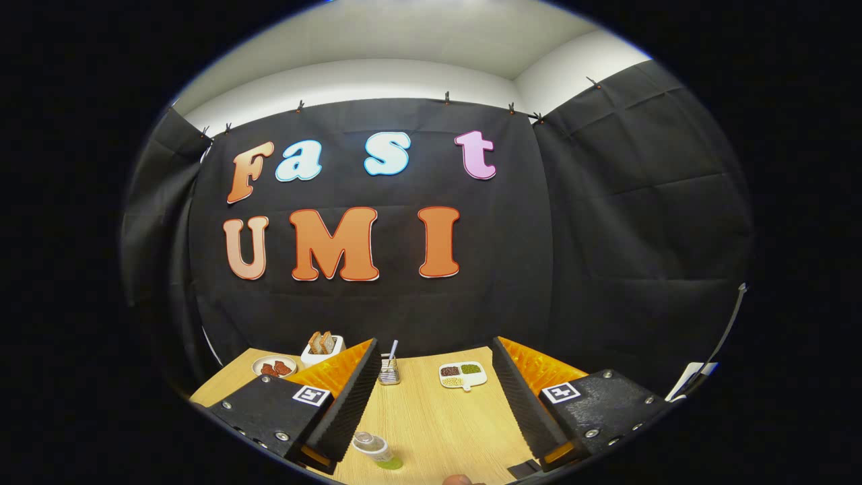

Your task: Take the bottle from table, then pour the juice into the cup, finally place the bottle on the coaster

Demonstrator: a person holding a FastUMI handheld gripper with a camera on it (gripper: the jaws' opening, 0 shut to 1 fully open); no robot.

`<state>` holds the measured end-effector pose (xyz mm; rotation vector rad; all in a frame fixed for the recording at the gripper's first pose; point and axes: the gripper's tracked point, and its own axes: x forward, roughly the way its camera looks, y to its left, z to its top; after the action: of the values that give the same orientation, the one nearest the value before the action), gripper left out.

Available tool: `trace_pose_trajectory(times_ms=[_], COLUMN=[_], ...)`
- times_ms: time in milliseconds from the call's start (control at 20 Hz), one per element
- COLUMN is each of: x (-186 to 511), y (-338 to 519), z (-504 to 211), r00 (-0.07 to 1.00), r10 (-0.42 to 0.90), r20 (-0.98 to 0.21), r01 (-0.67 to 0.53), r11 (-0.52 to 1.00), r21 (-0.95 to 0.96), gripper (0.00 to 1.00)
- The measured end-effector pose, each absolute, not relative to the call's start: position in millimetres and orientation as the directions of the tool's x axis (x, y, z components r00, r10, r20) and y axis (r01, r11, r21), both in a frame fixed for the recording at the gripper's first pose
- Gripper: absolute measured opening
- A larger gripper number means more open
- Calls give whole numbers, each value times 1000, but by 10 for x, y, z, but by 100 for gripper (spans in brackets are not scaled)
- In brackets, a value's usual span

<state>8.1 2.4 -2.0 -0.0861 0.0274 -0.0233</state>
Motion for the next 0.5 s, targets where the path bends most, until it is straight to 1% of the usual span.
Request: trace_pose_trajectory(times_ms=[250,400,500], x=[149,178,189], y=[126,279,401], z=[-173,-350,-551], r00=[1000,999,997], r10=[3,45,77], r20=[-18,-9,-24], r01=[-4,-46,-79], r11=[997,996,993], r21=[-79,-82,-85], gripper=[98,98,98])
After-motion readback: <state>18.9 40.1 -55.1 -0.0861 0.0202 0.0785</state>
